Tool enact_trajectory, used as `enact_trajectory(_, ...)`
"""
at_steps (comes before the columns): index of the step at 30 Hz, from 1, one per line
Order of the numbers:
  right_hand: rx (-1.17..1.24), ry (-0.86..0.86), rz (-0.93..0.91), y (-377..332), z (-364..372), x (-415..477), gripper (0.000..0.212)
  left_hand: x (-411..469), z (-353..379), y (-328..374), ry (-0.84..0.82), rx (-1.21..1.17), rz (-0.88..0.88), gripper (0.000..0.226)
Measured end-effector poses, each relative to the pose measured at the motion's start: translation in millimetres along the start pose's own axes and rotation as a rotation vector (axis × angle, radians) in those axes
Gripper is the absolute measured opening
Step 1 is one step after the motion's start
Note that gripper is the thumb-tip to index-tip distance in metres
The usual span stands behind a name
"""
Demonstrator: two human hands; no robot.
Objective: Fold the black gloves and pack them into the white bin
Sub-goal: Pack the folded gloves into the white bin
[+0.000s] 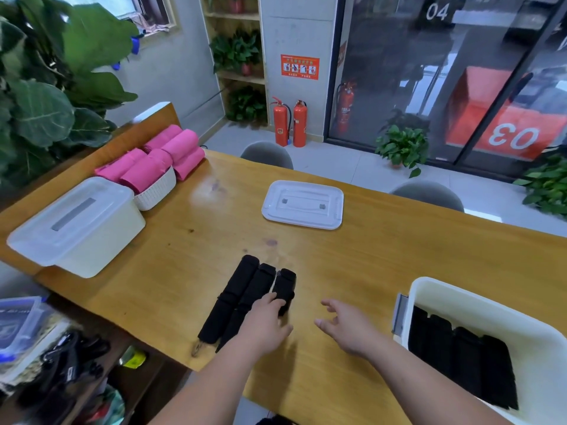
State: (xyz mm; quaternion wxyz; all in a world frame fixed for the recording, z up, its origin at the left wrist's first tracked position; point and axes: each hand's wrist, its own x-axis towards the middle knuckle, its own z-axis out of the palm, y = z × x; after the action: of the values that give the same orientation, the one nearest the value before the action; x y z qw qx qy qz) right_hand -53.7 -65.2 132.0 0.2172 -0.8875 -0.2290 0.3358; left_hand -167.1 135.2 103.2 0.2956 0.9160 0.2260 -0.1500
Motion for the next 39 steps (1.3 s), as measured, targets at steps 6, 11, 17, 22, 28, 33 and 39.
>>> enact_trajectory(6,-0.048,-0.026,0.019,9,10,0,0.064,-10,24,7,-0.018,-0.019,0.079,0.063)
enact_trajectory(11,-0.057,-0.074,-0.009,14,19,0,0.062,-12,26,17,0.014,-0.235,0.018,0.046)
enact_trajectory(17,0.003,-0.209,-0.067,10,27,-3,0.07,-1,13,22,-0.092,-0.412,-0.1,0.067)
enact_trajectory(22,-0.008,-0.259,-0.086,12,29,-6,0.073,6,18,27,-0.142,-0.587,-0.193,0.062)
enact_trajectory(28,0.095,-0.263,-0.046,19,30,-16,0.073,7,24,32,-0.159,-0.765,-0.272,0.043)
enact_trajectory(33,0.168,-0.234,-0.049,17,26,-26,0.066,2,21,41,-0.108,-0.858,-0.315,0.032)
enact_trajectory(39,0.323,-0.088,-0.032,17,17,-35,0.048,6,13,48,-0.071,-0.937,-0.289,0.032)
